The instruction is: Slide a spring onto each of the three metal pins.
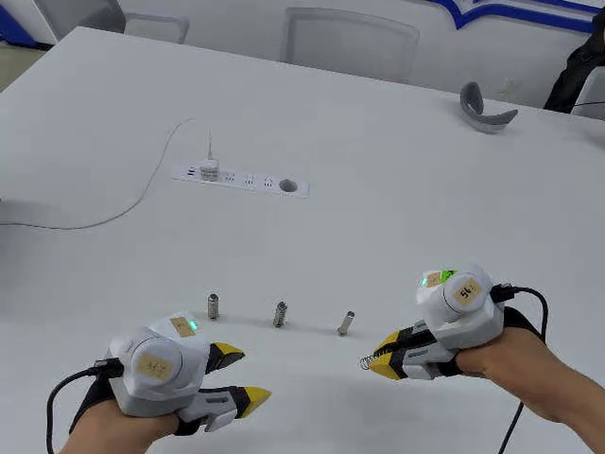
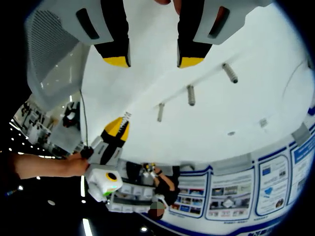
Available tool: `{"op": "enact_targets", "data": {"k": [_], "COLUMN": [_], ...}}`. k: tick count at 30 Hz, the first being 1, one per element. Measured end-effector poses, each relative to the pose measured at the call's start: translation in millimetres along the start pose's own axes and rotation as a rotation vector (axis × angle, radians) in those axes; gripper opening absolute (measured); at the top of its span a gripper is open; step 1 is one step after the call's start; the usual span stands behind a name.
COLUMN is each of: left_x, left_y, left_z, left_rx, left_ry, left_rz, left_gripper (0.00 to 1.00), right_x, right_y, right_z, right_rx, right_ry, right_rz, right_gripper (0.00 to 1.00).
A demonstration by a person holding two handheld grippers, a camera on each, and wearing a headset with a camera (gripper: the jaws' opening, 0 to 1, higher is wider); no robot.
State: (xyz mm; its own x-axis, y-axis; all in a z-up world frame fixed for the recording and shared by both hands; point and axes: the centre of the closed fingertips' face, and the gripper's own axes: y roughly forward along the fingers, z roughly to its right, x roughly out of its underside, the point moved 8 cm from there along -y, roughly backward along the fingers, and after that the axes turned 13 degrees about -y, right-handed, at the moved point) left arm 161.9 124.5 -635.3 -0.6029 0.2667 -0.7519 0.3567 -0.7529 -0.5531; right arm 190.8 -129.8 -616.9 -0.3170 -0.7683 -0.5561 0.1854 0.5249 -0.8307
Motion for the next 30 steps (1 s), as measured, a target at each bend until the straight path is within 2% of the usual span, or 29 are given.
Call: {"op": "enact_targets", "data": {"k": [19, 30], "left_x": [0.5, -1.9], "left_y": [-20.8, -33.5], "left_z": [-29.2, -42.6], "left_rx": [-0.089, -0.128], "left_ry": [-0.085, -0.107], "left_rz": [0.038, 0.059], "left_gripper": [0.5, 0.56], "right_x": [-3.9, -14.5], "right_y": [6.4, 17.0], "right_z": [45.4, 61.9], "right_rx": [0.031, 0.03], "right_ry": [-0.006, -0.024], "right_rz": [-0.05, -0.069], "right_gripper": [0.13, 0.13]}}
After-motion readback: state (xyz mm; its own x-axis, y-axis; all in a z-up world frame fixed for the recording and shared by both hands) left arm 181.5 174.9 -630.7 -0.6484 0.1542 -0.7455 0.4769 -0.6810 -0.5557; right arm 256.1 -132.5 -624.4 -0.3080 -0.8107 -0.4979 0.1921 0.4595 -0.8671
